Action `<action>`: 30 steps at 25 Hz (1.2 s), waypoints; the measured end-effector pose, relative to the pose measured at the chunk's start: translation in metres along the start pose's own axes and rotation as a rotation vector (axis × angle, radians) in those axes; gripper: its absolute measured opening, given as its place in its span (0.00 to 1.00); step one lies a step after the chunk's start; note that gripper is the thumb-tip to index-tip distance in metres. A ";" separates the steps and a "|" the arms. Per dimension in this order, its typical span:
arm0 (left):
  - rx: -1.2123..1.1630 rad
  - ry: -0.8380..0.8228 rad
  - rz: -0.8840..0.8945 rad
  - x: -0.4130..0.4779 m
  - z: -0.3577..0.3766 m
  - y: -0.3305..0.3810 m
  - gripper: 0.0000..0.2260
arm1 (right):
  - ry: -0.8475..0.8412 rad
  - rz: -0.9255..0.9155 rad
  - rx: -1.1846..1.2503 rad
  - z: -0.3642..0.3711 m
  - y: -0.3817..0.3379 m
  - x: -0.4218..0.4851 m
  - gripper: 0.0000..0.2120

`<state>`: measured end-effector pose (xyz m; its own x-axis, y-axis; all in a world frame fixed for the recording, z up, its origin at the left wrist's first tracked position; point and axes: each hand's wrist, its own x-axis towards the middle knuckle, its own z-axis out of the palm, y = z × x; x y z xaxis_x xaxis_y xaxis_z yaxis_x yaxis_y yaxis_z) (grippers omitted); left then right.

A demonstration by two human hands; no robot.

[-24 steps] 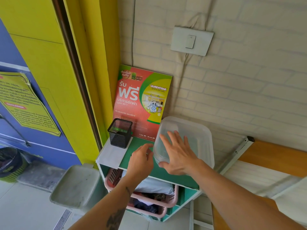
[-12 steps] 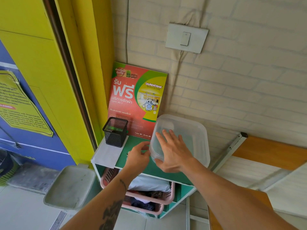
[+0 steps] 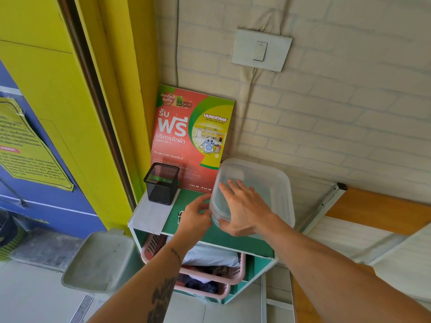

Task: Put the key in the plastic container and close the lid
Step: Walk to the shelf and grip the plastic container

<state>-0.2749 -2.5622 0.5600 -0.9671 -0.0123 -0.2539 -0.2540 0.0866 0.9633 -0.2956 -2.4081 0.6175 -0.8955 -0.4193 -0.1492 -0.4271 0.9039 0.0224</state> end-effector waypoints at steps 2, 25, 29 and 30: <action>0.002 -0.008 -0.006 0.000 -0.001 0.000 0.17 | -0.012 -0.003 0.011 -0.001 0.000 -0.001 0.48; 0.238 0.009 -0.044 0.008 -0.005 -0.003 0.19 | 0.245 -0.098 0.193 -0.029 0.008 -0.022 0.30; 0.160 0.065 0.006 0.014 -0.012 0.016 0.17 | 0.239 -0.116 0.172 -0.025 0.006 -0.024 0.30; 0.128 0.082 0.023 0.016 -0.013 0.026 0.16 | 0.245 -0.117 0.162 -0.023 0.006 -0.024 0.30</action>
<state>-0.2976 -2.5730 0.5823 -0.9717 -0.0901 -0.2185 -0.2331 0.2139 0.9486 -0.2790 -2.3948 0.6440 -0.8536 -0.5111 0.1012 -0.5208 0.8418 -0.1418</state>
